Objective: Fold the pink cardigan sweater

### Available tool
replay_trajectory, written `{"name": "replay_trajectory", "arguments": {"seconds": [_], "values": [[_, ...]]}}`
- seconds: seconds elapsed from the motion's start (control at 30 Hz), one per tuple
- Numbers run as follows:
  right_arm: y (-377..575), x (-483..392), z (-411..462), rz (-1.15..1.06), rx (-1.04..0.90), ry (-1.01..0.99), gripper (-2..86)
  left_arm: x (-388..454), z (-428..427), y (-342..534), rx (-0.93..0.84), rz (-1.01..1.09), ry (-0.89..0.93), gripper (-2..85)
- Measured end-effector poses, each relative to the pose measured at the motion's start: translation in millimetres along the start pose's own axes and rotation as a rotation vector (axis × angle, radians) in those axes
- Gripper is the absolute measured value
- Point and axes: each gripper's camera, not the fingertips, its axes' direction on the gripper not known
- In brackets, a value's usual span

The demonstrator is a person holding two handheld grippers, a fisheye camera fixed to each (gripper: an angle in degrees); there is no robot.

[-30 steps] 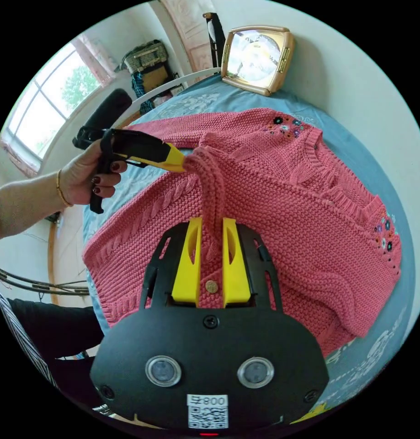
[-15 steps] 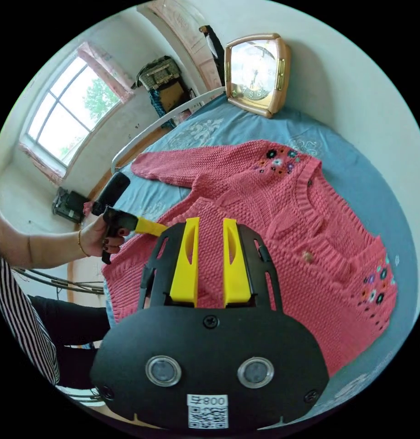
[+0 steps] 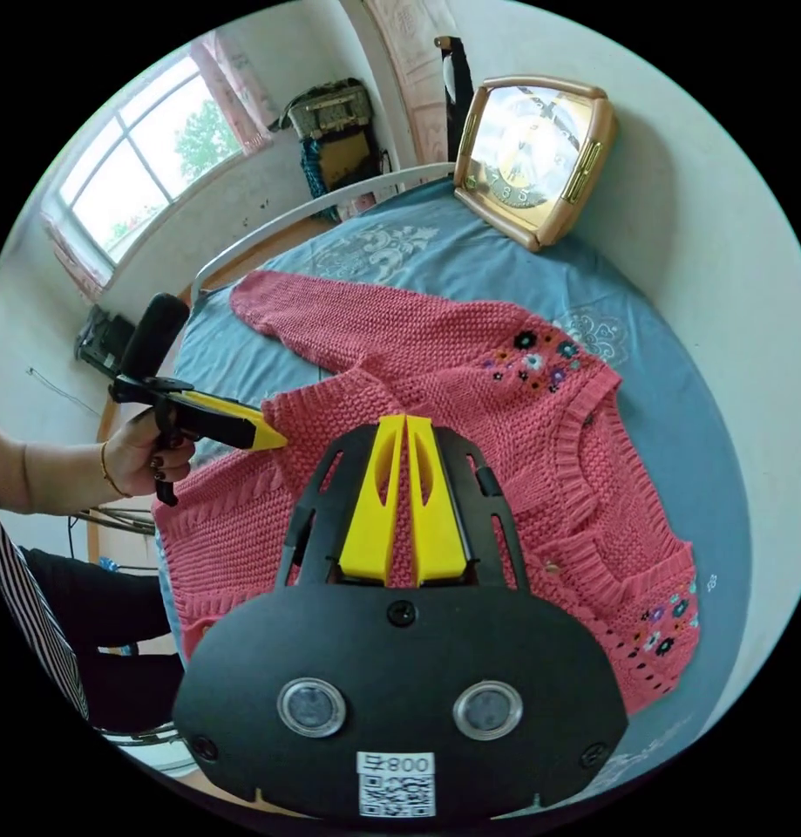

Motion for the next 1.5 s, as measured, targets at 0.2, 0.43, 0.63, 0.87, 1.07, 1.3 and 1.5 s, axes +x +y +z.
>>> {"name": "replay_trajectory", "arguments": {"seconds": [0.2,0.43,0.63,0.87,1.07,1.3,1.5], "values": [[1,29,26,0.108,-0.049,-0.054,0.7,-17,-15,4,-0.082,-0.038,-0.116,6.5],[85,67,-59,0.371,0.147,0.018,0.4,7,-70,45,0.080,0.002,-0.128,3.1],[199,108,-74,0.758,0.042,0.184,0.2,47,-29,34,-0.108,0.220,-0.227,0.7],[209,121,-99,0.799,0.212,0.172,0.2,62,-32,46,-0.150,0.234,-0.316,0.4],[185,182,-71,0.809,-0.007,0.276,0.2,82,-13,60,-0.260,0.411,-0.520,0.4],[177,182,-66,0.776,0.011,0.288,0.2,85,-37,81,-0.233,0.392,-0.535,0.6],[157,167,-92,0.746,0.111,0.257,0.7,57,-138,111,-0.003,0.151,-0.341,1.6]]}}
